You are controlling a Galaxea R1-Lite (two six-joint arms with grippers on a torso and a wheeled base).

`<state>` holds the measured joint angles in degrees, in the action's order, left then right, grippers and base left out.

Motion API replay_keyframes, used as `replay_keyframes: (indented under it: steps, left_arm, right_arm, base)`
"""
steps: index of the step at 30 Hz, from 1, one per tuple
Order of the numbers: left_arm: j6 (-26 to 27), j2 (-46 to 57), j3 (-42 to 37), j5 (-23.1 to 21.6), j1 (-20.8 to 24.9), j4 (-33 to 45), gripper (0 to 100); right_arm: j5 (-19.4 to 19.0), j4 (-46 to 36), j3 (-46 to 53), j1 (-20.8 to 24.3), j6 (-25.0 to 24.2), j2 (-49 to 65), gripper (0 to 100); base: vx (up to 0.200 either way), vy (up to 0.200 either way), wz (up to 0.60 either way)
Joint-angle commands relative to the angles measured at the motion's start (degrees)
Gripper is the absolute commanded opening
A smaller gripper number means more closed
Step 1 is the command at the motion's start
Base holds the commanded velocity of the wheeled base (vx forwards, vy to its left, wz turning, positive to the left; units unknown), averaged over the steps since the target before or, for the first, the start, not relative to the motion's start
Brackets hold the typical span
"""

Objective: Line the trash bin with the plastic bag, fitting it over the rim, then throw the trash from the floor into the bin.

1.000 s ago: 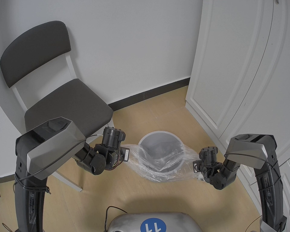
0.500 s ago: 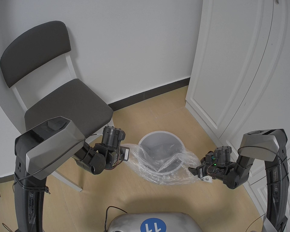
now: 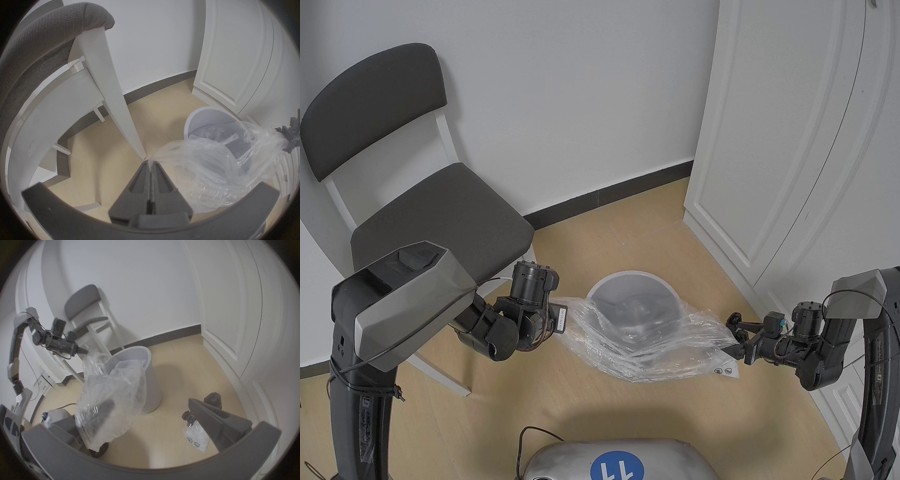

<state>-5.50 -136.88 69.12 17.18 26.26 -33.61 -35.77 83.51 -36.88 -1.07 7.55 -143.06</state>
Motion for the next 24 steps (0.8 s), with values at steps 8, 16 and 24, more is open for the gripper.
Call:
replay_keyframes:
  steps: [8, 16, 24]
  left_arm:
    - [0.22, -2.25, 0.75, 1.19, -0.24, 0.12, 0]
    - [0.14, -3.13, 2.07, 1.19, -0.51, 0.83, 0]
    - [0.22, -3.57, 2.42, 1.28, -0.77, 1.00, 0]
  right_arm:
    - [-14.33, 6.49, 4.53, -5.17, -4.56, -6.71, 100]
    - [-19.34, 6.49, 5.24, -8.07, -4.91, -6.53, 100]
    - [-19.60, 6.49, 6.29, -9.21, -4.73, -6.45, 100]
  base:
    - [0.000, 0.000, 0.00]
    - [0.000, 0.000, 0.00]
    - [0.000, 0.000, 0.00]
